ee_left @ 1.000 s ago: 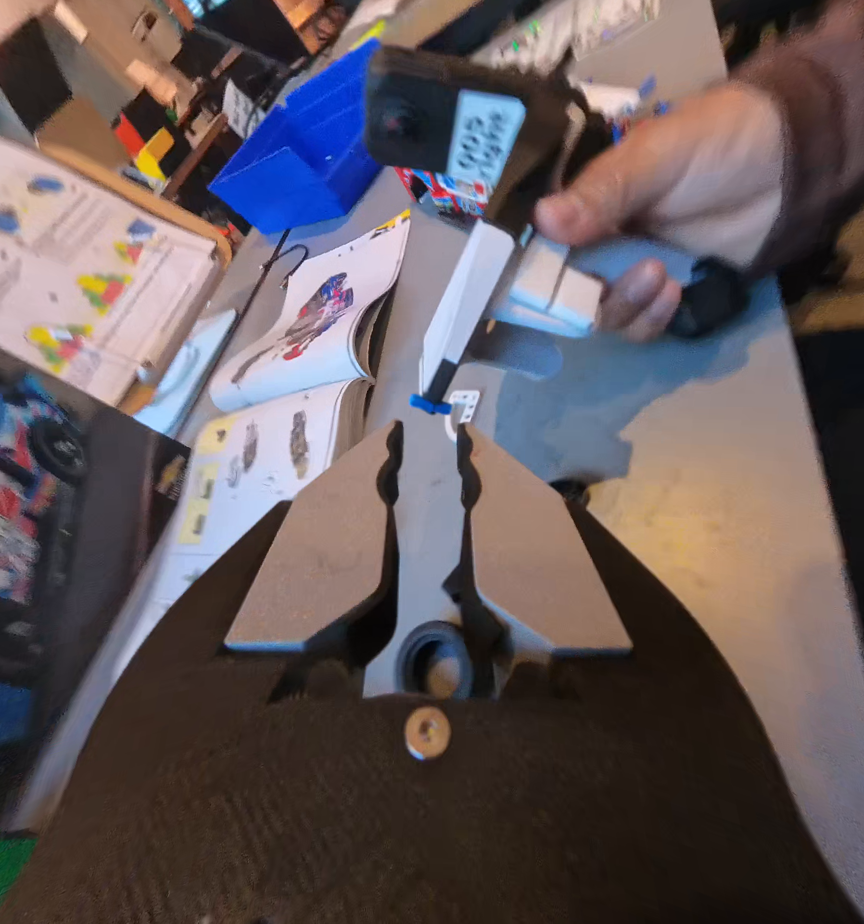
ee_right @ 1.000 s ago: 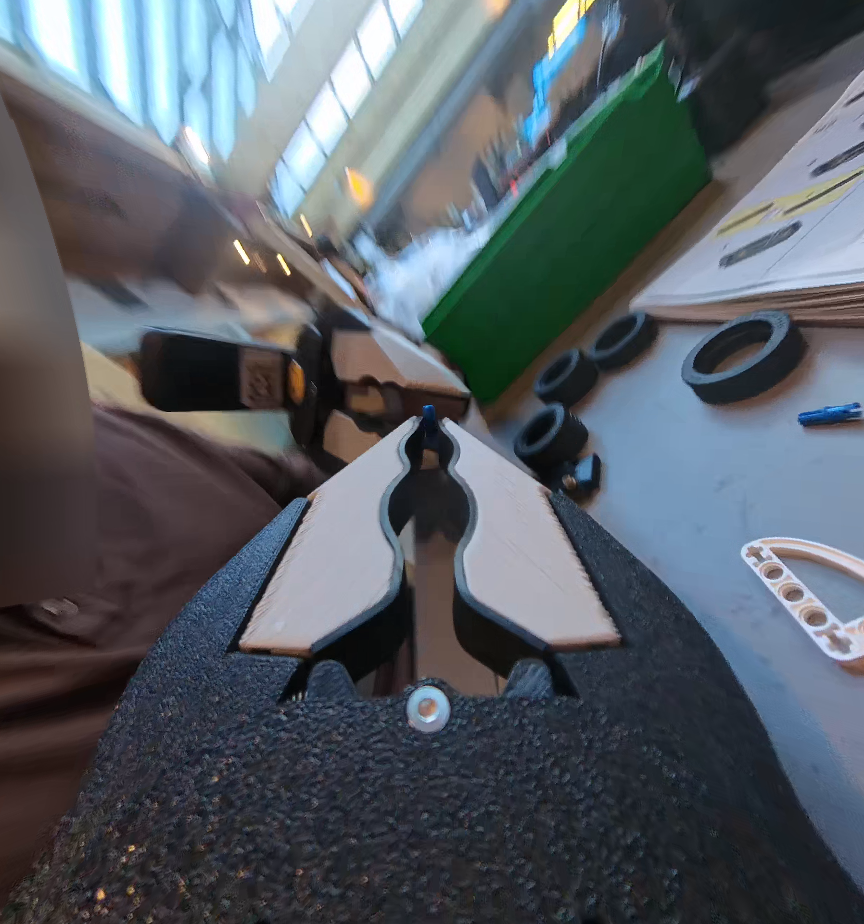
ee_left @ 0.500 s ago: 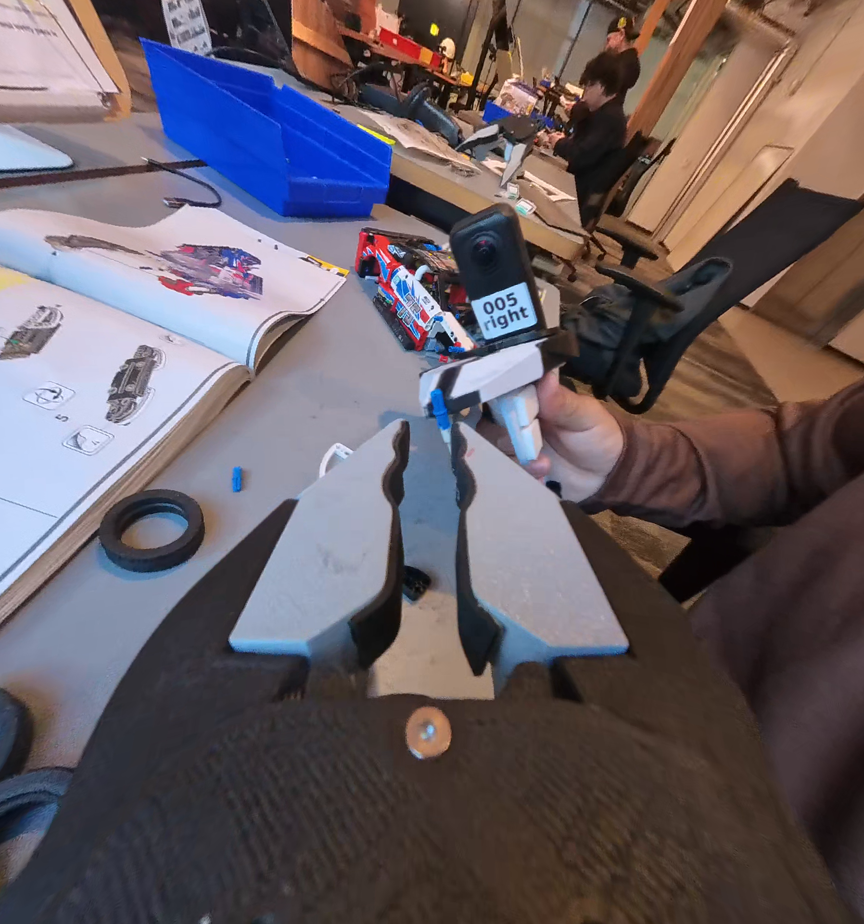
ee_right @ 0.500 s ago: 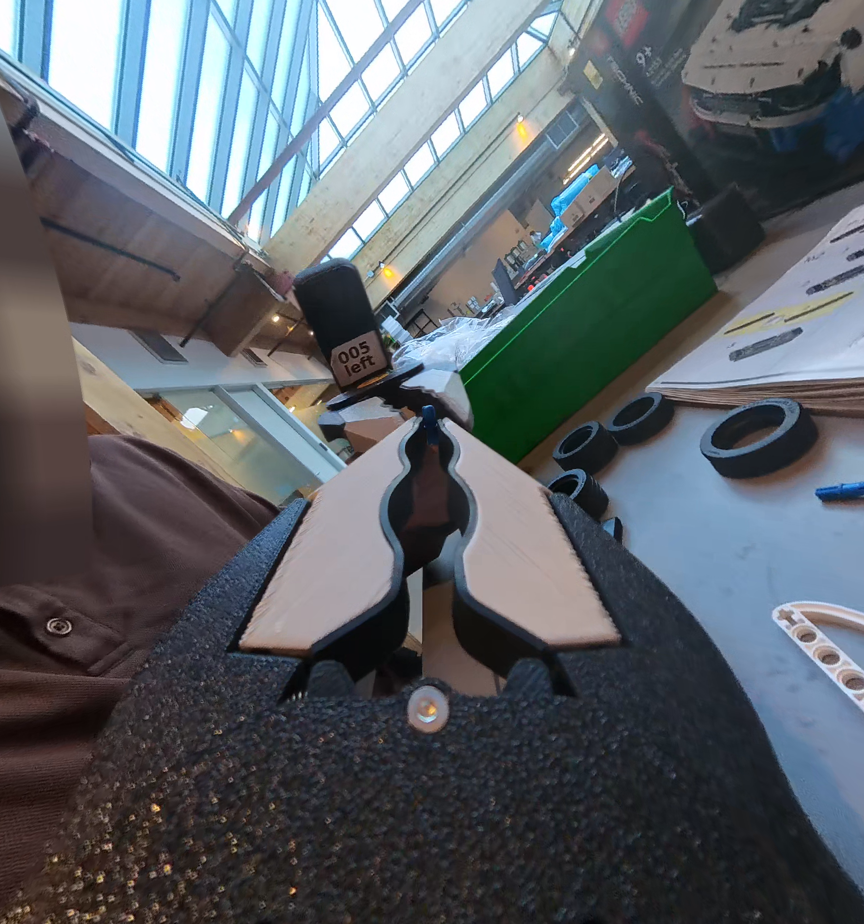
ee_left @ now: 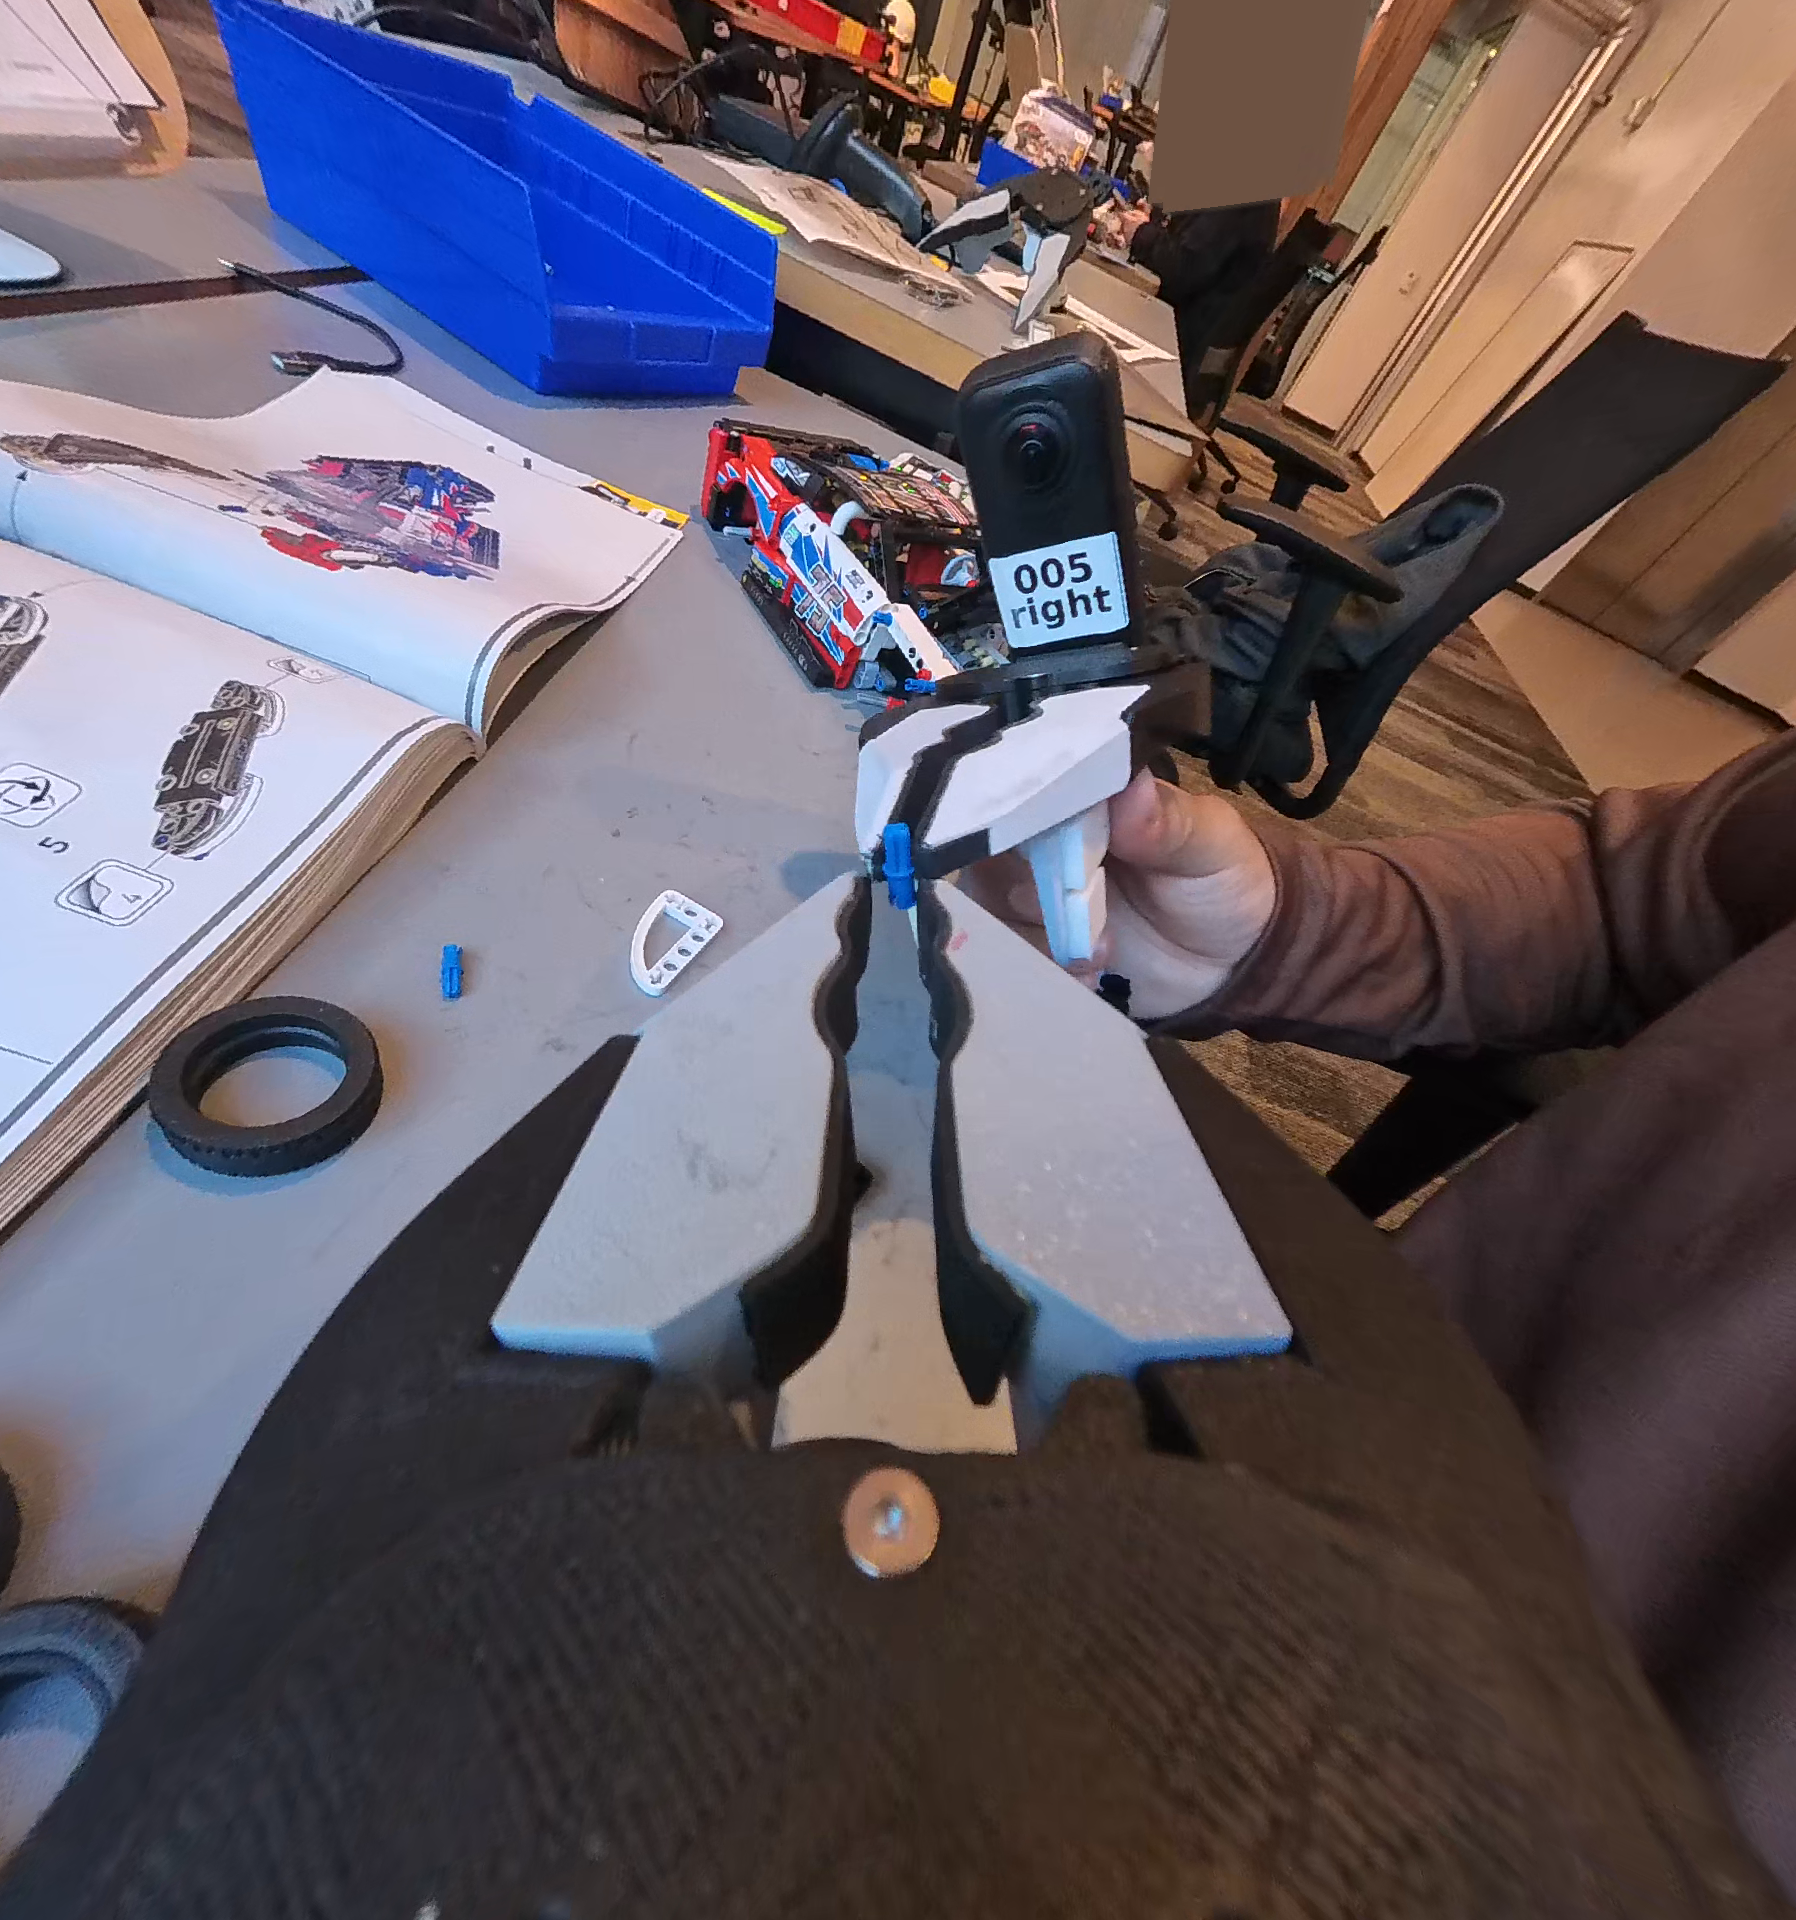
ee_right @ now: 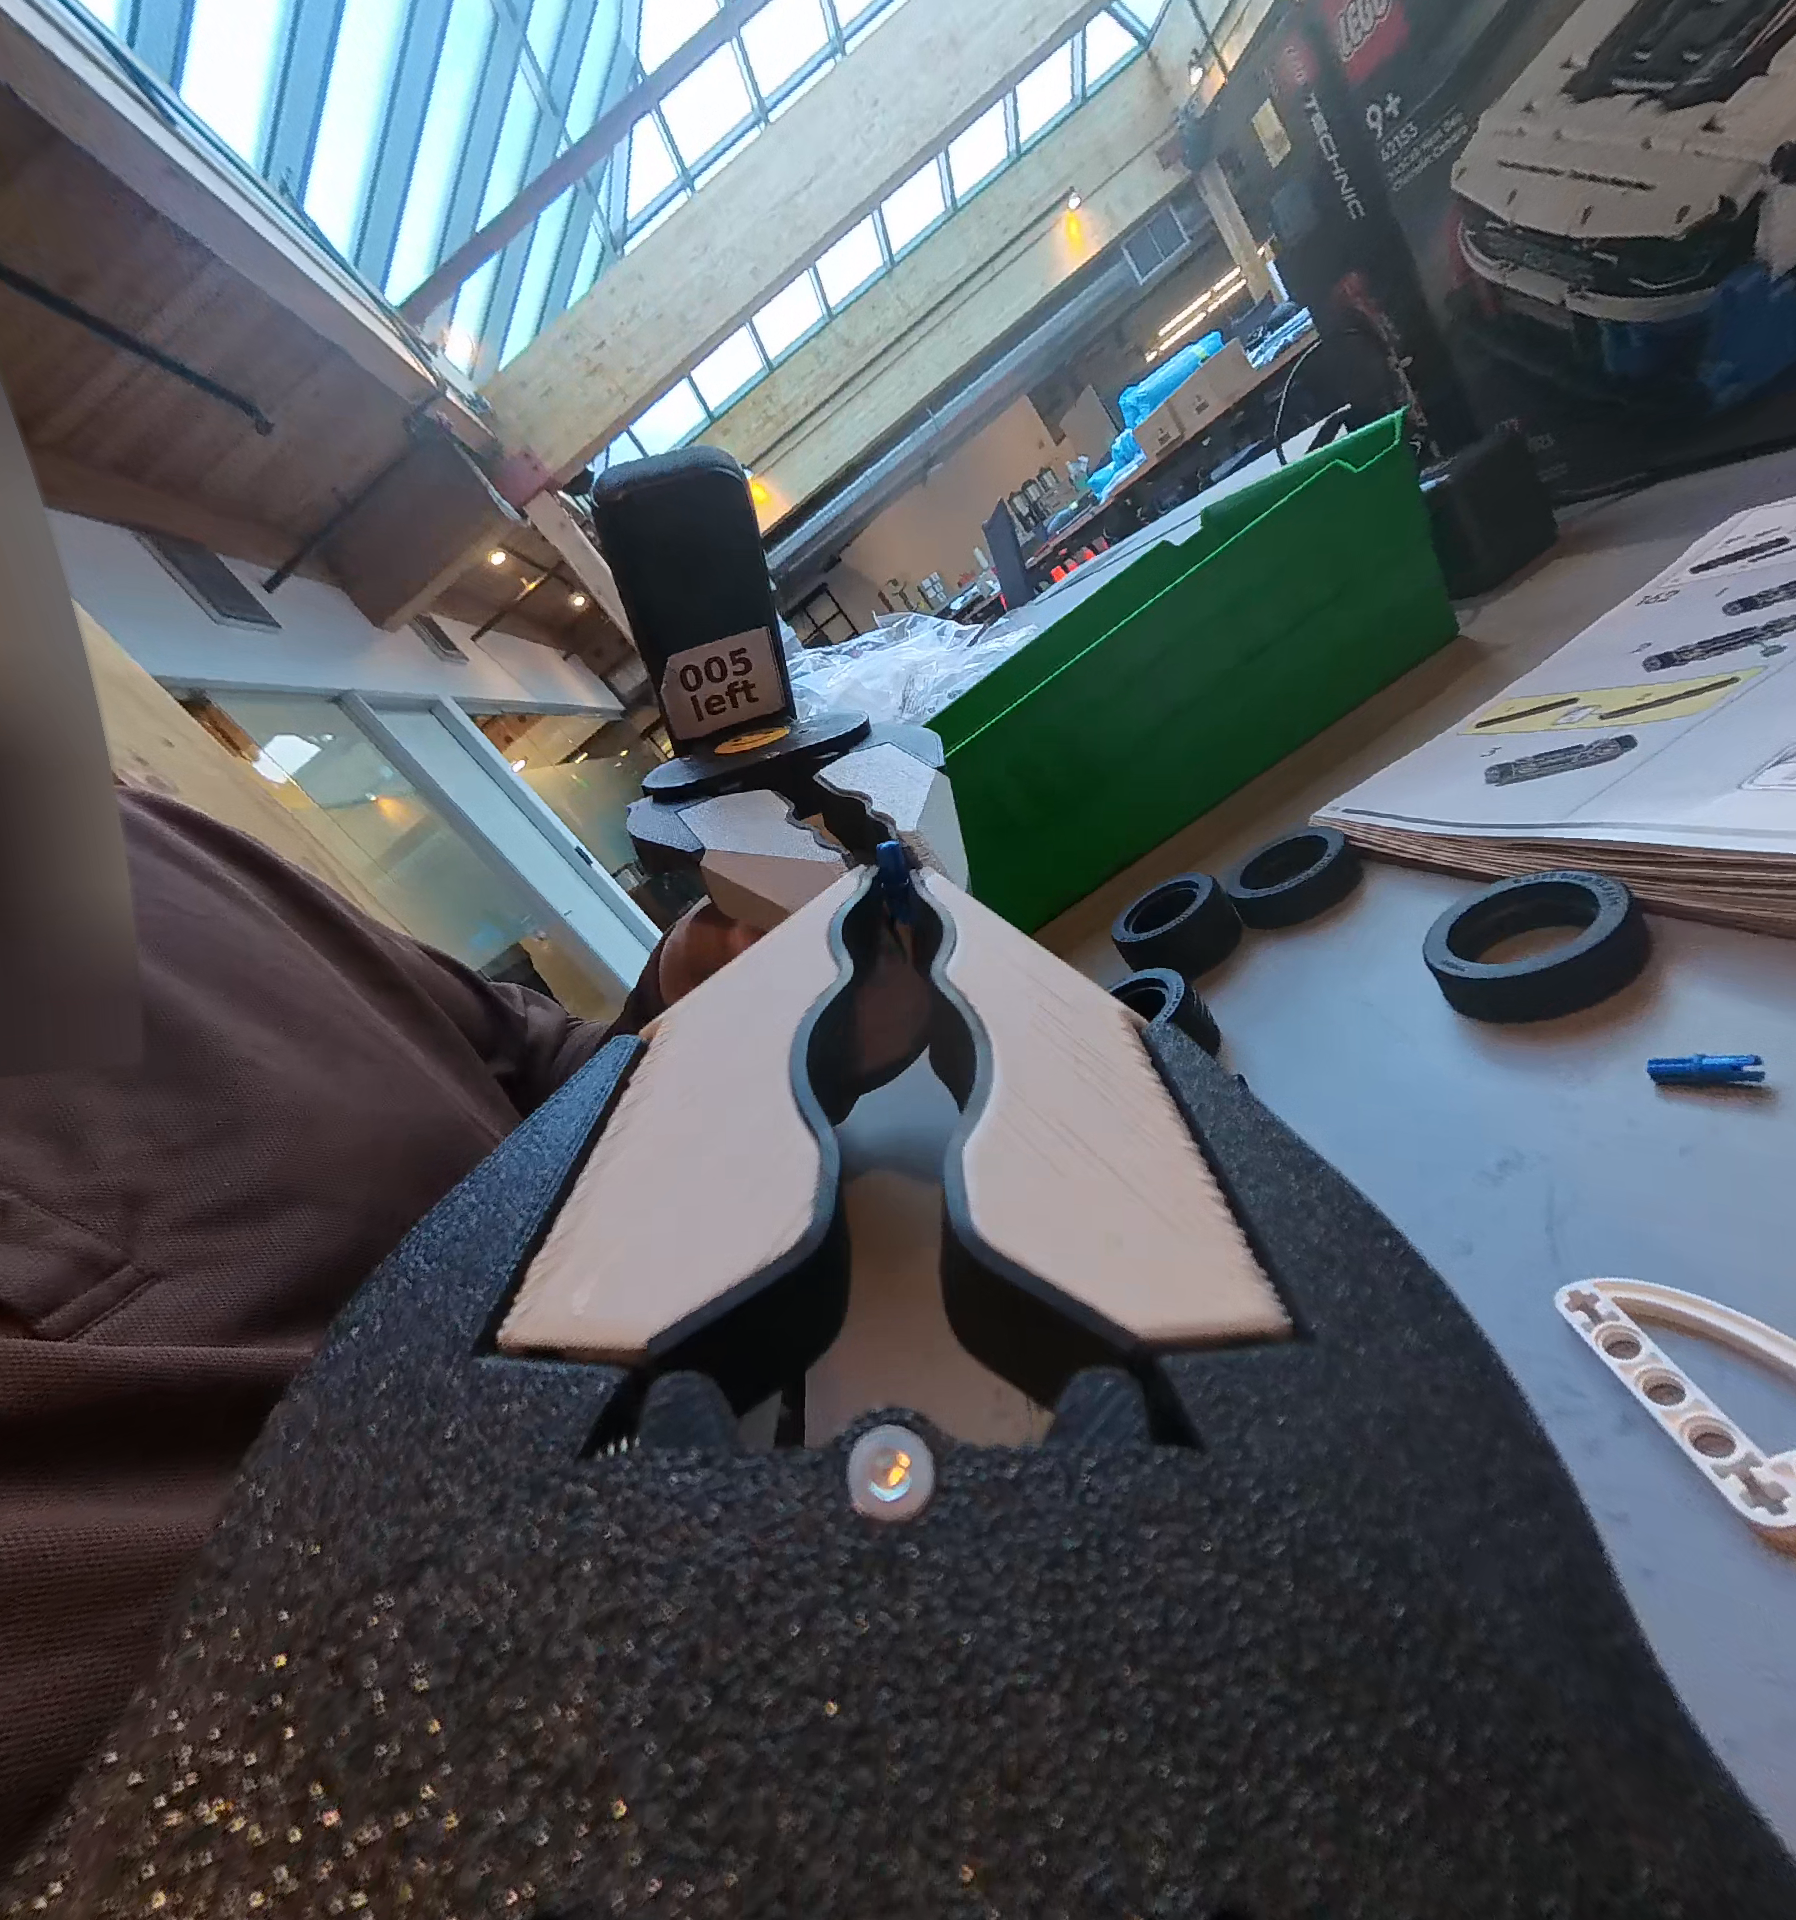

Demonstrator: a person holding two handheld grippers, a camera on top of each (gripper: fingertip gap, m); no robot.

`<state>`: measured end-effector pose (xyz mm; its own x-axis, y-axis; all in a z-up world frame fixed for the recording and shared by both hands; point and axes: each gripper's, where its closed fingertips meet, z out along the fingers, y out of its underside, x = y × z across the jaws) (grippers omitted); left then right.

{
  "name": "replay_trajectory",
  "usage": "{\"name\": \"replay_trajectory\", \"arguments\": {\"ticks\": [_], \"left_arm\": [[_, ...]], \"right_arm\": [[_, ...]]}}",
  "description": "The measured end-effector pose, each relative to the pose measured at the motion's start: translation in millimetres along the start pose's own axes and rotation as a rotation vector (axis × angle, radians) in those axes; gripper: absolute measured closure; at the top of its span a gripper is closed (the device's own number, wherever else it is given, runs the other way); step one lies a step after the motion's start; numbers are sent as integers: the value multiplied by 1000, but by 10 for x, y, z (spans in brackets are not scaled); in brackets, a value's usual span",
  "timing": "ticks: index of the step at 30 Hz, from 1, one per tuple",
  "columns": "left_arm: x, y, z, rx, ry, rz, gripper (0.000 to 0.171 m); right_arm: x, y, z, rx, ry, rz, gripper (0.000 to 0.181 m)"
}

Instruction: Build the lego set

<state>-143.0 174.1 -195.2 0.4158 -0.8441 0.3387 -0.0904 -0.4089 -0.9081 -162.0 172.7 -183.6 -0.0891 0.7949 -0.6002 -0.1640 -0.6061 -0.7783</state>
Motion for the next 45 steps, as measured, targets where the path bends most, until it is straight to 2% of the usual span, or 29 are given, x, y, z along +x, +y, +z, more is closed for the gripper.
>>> {"name": "replay_trajectory", "arguments": {"ticks": [5, 17, 24, 28, 35, 45], "left_arm": [[-18, 5, -9, -4, -29, 42, 169], [-167, 113, -44, -92, -128, 161, 169], [-224, 147, -71, -108, -162, 228, 169], [-242, 227, -72, -140, -188, 285, 169], [-199, 292, -59, -146, -162, 330, 170], [-59, 436, -31, -185, -84, 404, 170]], "right_arm": [[20, 0, -15, -8, 10, -10, 177], [157, 113, -55, -130, 113, -114, 181], [212, 39, -126, -114, 134, -98, 181], [236, 72, -157, -173, 168, -140, 178], [263, 182, -180, -285, 200, -218, 176], [199, 363, -169, -385, 138, -181, 176]]}}
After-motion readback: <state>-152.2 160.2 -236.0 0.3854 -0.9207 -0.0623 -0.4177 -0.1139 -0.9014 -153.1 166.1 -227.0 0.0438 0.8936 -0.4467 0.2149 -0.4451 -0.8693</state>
